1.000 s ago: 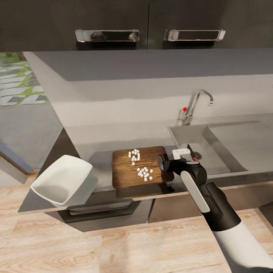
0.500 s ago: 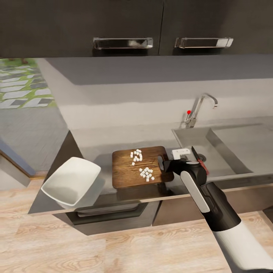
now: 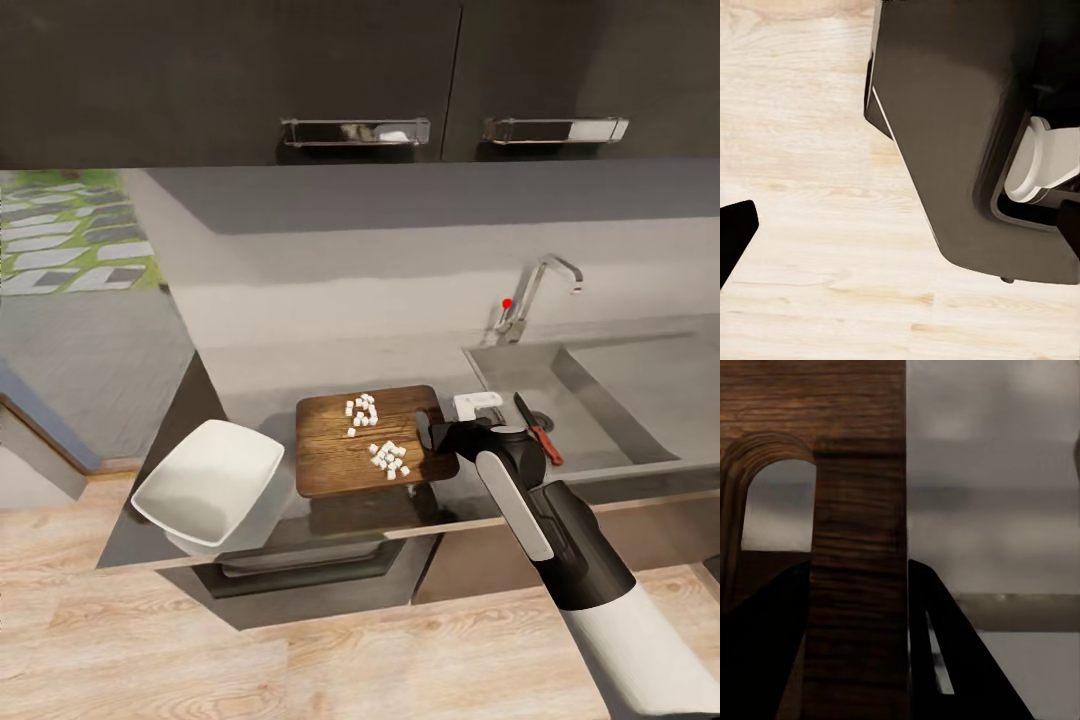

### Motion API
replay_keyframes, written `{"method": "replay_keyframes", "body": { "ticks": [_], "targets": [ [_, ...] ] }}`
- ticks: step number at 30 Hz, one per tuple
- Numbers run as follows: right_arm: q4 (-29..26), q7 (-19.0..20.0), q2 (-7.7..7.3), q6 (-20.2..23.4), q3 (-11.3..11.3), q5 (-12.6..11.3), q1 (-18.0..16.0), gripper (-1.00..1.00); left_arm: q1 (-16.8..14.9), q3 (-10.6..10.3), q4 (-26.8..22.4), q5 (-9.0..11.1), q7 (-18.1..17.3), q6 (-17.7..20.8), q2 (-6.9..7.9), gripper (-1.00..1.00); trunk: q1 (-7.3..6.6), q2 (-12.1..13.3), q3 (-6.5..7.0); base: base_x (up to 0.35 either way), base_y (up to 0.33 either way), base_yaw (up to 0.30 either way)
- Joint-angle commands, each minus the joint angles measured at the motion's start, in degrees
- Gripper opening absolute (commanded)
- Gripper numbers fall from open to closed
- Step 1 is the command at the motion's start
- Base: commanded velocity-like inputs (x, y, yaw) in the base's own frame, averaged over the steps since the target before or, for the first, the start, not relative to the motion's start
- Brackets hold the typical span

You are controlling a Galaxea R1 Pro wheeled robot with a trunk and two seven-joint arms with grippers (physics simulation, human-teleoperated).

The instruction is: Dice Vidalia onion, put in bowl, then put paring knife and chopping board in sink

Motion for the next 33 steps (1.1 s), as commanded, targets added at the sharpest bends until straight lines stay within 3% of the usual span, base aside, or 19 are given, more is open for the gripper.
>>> {"method": "replay_keyframes", "body": {
  "ticks": [1,8,26,33],
  "targets": [
    [0.0,-0.6,-0.05,0.1,0.1,-0.6,-0.1,-1.0,0.0,0.0,-0.1,0.6,0.1,0.2,-0.02,1.0,0.04,-0.1,0.0,0.0,0.227,0.0],
    [0.0,-0.6,-0.05,0.2,0.1,-0.5,-0.1,-1.0,0.0,0.0,-0.1,0.6,0.1,0.2,-0.02,1.0,0.04,-0.1,0.65,0.0,0.215,0.0],
    [0.0,-0.7,-0.13,0.4,0.2,-0.3,-0.1,-1.0,0.0,0.0,-0.1,0.6,0.1,0.2,-0.02,1.0,0.04,-0.1,2.31,0.0,0.03,0.0],
    [0.0,-0.7,-0.13,0.4,2.8,-0.3,-0.1,-1.0,0.0,0.0,-0.1,0.6,0.1,0.2,-0.02,1.0,0.04,-0.1,2.96,0.0,0.263,0.0]
  ]
}}
